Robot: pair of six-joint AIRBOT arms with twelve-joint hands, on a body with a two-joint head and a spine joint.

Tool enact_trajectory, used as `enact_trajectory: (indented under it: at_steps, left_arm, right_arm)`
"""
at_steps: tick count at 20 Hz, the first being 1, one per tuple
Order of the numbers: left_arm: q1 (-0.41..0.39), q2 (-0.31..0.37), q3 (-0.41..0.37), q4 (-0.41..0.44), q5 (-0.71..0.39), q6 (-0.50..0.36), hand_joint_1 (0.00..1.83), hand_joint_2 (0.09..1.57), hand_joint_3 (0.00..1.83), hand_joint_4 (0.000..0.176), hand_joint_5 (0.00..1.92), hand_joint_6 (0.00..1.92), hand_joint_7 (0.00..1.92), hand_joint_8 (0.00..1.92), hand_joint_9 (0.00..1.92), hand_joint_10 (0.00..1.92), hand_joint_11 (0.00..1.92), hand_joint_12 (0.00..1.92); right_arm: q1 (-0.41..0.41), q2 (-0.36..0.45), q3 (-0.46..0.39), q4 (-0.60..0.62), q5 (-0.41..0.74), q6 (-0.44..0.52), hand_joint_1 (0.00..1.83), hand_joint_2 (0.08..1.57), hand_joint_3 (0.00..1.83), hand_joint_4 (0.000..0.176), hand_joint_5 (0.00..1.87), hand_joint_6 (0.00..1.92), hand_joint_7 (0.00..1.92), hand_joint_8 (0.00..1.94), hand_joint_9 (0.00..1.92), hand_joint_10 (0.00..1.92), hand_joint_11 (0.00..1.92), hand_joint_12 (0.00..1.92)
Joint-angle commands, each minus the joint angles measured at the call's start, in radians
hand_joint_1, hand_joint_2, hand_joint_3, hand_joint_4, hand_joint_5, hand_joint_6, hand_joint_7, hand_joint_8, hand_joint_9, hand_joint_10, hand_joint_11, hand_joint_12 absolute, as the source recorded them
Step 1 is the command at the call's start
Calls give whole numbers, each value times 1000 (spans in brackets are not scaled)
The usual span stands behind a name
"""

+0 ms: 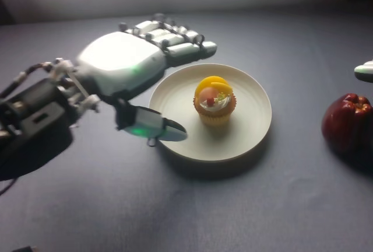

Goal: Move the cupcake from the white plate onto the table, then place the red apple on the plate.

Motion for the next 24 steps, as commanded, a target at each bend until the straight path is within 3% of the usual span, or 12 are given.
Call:
enact_trajectory:
  at_steps: [1,2,3,4,5,8,10,12,13,17,18,24]
  left_arm:
    - [-20,-3,17,-12,-85,3,815,872,7,91,271,0,262,0,267,6,0,744]
    - [-33,-33,42,-11,-63,2,820,874,5,124,269,0,249,0,262,2,0,750]
    - [-39,-58,62,-12,-51,-8,857,869,1,142,279,1,227,2,203,7,0,572]
    - [-45,-81,79,-12,-39,-16,867,867,0,145,282,1,226,2,195,6,0,508]
    - [-51,-97,89,-11,-28,-16,876,861,0,169,278,0,228,1,185,1,0,421]
    - [-69,-160,136,-14,8,-16,815,835,0,176,292,0,324,2,314,2,1,732]
    - [-76,-188,161,-14,34,-16,813,852,0,174,303,5,399,9,397,11,20,831]
    - [-83,-208,184,-13,59,-14,837,872,1,162,307,1,405,2,407,4,46,811]
    - [-86,-215,193,-13,75,-2,872,885,0,144,340,0,426,1,427,2,84,784]
    - [-91,-233,214,-16,117,27,1076,936,1,34,526,2,650,5,692,29,331,836]
    - [-90,-237,216,-17,118,27,1086,945,0,21,557,0,690,3,765,43,380,944]
    - [-88,-250,229,-32,120,27,1074,948,0,14,623,1,756,2,891,39,466,1083]
  right_arm:
    - [13,-5,5,23,120,3,837,1224,0,20,368,3,357,4,335,5,232,409]
    - [19,-11,6,18,120,3,831,1241,2,19,336,1,327,0,304,0,219,399]
    - [24,-16,8,13,120,3,739,1266,0,31,268,0,280,0,280,0,209,327]
    - [28,-19,9,11,120,3,694,1277,0,22,225,0,245,0,262,0,189,300]
    - [32,-21,11,8,120,3,670,1284,2,21,179,0,197,0,236,0,163,281]
    - [35,-22,12,8,120,3,582,1340,1,4,125,0,153,0,181,0,124,194]
    - [35,-24,14,8,120,3,566,1345,0,21,121,0,179,0,209,0,171,159]
    - [37,-25,14,8,120,3,538,1380,10,12,99,0,163,0,199,1,203,154]
    - [37,-25,15,8,120,3,568,1388,7,9,110,3,176,3,205,2,212,145]
    - [37,-27,15,8,120,3,601,1384,1,18,146,5,216,5,244,7,249,130]
    - [37,-27,15,8,120,3,600,1383,0,12,148,4,217,4,248,7,248,125]
    - [36,-28,15,8,120,3,587,1386,2,3,165,1,250,4,274,4,276,92]
